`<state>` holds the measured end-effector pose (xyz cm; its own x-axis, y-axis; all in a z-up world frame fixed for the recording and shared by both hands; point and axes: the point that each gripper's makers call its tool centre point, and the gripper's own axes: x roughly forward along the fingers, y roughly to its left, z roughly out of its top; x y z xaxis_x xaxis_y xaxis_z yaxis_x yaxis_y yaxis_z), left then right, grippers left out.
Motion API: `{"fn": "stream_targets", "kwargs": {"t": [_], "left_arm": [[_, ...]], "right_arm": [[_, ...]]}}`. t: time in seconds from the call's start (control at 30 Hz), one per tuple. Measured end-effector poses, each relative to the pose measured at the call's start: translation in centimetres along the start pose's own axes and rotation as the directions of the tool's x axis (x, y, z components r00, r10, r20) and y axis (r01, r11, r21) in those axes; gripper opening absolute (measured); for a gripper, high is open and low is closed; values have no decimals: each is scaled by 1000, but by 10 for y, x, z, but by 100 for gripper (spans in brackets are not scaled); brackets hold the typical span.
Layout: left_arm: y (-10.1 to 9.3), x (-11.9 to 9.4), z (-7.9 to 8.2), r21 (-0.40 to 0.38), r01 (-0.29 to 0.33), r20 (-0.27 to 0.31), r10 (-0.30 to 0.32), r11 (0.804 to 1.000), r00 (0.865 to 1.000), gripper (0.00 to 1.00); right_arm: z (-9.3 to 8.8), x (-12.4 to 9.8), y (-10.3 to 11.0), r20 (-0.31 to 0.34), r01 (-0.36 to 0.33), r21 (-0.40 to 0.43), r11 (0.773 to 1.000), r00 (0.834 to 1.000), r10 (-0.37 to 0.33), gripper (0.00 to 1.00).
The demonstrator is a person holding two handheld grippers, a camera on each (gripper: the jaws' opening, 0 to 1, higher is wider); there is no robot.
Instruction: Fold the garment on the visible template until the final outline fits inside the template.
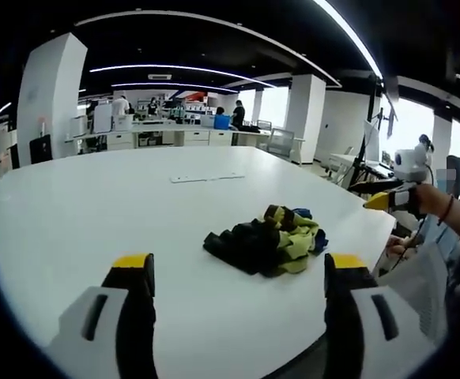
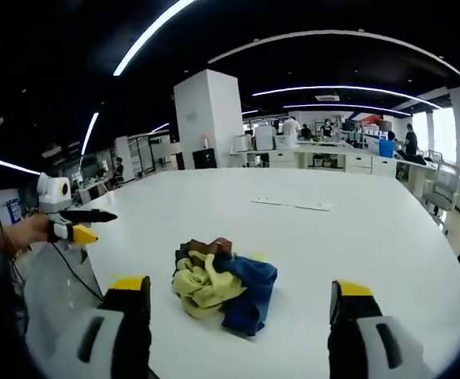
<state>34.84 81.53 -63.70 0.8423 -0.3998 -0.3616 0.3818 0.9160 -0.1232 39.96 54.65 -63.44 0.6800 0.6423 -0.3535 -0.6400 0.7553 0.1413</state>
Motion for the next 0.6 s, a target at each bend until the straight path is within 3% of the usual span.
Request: {"fn": "stream_targets", "kwargs": {"t": [0.2,0.47,0.6], "left_arm": [[-8,14,-2,13,22,-28,-22,1000,999,80],[-18,44,7,22,73,-29,-72,997,997,65],[-17,61,9,32,101,-41,-100,994,994,54]], "right_arm": [[-12,7,6,-52,-53,-51,997,997,50,85],[-12,23,6,-74,-125,-17,992,990,124,54],[-11,34,4,-80,-153,-13,988,985,152,47]]}}
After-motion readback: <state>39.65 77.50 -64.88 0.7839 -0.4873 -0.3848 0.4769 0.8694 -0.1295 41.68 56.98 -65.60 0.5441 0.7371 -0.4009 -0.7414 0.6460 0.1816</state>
